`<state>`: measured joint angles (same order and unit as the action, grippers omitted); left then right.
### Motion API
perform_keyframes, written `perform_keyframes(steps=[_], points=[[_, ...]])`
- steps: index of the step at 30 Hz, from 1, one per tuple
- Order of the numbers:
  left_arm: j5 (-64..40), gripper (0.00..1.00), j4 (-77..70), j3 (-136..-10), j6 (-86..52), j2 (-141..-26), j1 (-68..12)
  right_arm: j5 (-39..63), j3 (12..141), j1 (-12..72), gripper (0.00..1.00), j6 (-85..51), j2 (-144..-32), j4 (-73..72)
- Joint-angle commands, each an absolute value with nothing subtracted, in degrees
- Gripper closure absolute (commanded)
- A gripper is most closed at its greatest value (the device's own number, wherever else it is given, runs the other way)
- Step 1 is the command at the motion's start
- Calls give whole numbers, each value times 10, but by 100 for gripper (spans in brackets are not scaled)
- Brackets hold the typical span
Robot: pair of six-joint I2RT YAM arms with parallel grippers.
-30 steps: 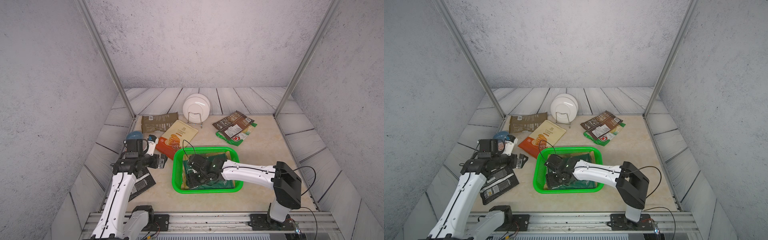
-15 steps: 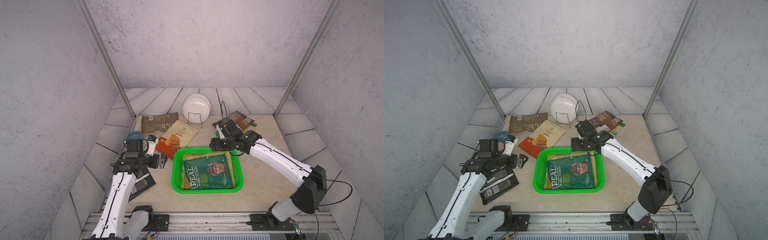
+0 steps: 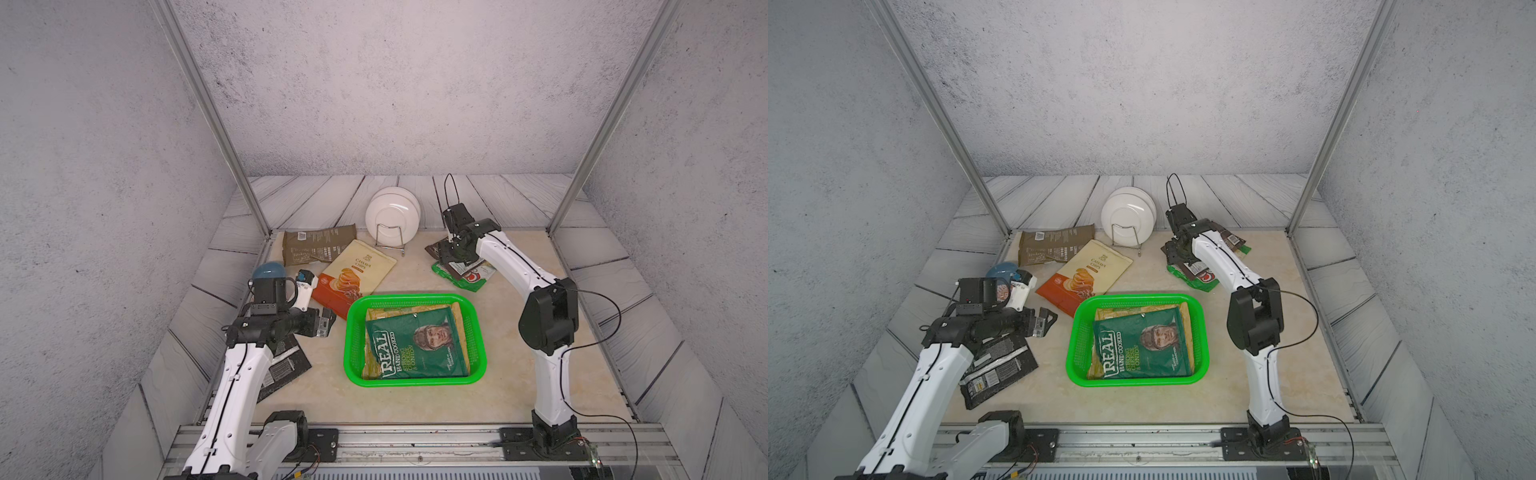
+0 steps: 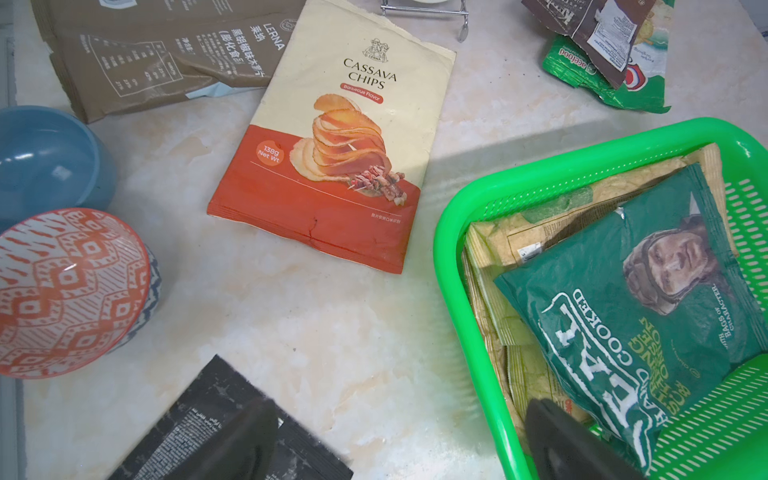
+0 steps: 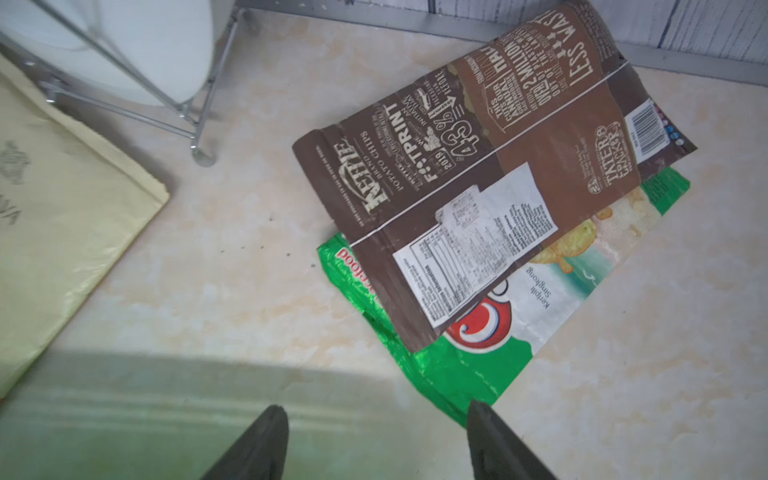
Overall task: Put the potato chips into the basket
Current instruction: Pick up the potato chip from the center of the board.
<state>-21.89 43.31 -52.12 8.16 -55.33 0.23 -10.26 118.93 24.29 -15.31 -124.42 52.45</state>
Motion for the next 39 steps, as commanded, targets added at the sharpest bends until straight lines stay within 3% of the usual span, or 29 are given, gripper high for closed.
perform_keyframes(steps=[1, 13, 27, 31, 39], points=[[-227, 0, 440, -517, 90, -556, -1, -117, 1264, 232, 28, -109, -1320, 593], [-223, 0, 439, -518, 88, -561, -1, -107, 1388, 218, 29, -72, -1463, 619], [-221, 0, 439, -518, 87, -566, 0, -92, 1470, 193, 33, -67, -1546, 655], [-220, 0, 439, -519, 86, -566, -1, -89, 1450, 191, 45, -74, -1531, 641], [-220, 0, 439, -519, 86, -567, 0, -105, 1352, 193, 82, -78, -1416, 576]])
